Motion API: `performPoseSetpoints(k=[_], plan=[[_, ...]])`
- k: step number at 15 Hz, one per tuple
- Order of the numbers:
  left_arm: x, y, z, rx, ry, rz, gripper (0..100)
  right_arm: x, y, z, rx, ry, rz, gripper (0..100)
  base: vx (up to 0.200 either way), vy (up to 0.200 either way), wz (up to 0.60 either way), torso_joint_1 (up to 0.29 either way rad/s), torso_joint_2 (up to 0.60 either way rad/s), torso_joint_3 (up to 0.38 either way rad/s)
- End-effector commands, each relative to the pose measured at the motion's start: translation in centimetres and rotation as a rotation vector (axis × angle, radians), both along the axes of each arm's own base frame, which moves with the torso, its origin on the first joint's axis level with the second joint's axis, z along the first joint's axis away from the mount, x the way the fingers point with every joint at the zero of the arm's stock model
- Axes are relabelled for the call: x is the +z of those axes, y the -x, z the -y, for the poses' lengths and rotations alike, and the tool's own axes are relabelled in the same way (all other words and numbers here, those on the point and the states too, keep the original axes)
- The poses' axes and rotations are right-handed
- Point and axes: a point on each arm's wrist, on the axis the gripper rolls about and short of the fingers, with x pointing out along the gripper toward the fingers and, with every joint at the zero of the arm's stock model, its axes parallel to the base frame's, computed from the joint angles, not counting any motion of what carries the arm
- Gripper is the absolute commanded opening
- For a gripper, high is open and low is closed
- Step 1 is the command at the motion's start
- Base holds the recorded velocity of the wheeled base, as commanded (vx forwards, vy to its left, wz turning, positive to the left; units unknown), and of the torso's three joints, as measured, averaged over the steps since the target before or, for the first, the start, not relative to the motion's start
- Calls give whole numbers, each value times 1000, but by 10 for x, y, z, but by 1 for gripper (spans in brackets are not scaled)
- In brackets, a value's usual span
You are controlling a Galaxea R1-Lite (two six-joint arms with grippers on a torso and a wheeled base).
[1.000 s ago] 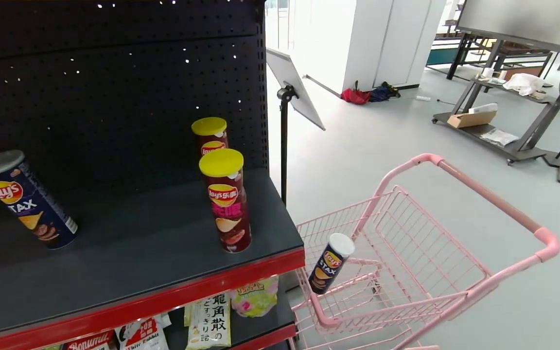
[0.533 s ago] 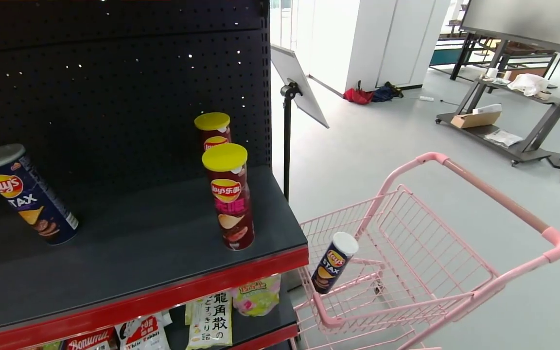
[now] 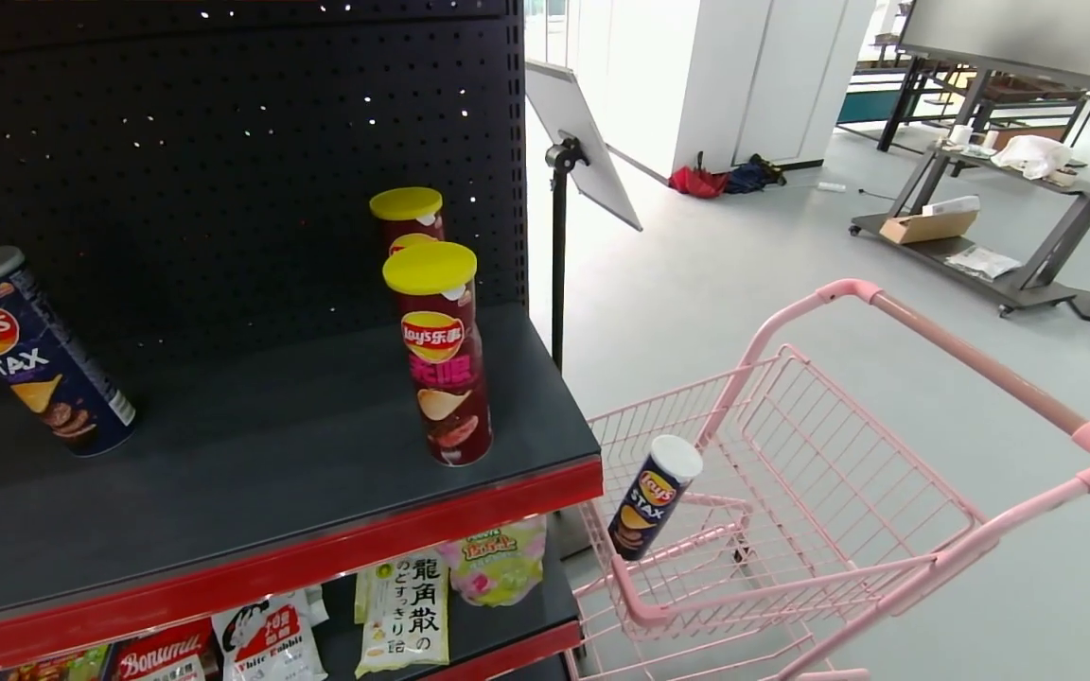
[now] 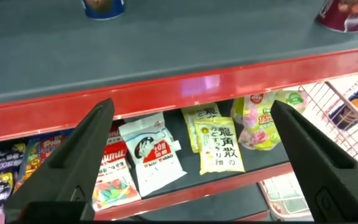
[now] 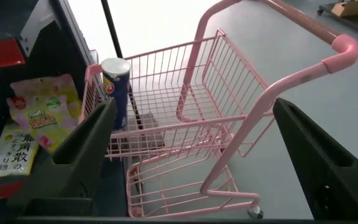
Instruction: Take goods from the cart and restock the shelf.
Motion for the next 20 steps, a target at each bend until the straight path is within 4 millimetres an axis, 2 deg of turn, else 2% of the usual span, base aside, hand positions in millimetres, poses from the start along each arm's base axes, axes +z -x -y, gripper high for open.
performPoseSetpoints(k=[1,14,18,19,20], plan=[[0,0,0,1,0,-1,100,0,0,0,0,0,-1,100,0,0,0,-149,339,207],[0,0,0,1,0,-1,100,0,0,0,-3,0,-1,100,0,0,0,-150,391,239],[0,0,0,1,0,-1,100,1,0,0,7,31,3,100,0,0,0,-63,182,123],[0,0,0,1,0,-1,100,83,-7,0,66,-55,51,100,0,0,0,0,0,0],[0,0,0,1,0,-1,100,168,-40,-1,71,-259,65,100,0,0,0,0,0,0]])
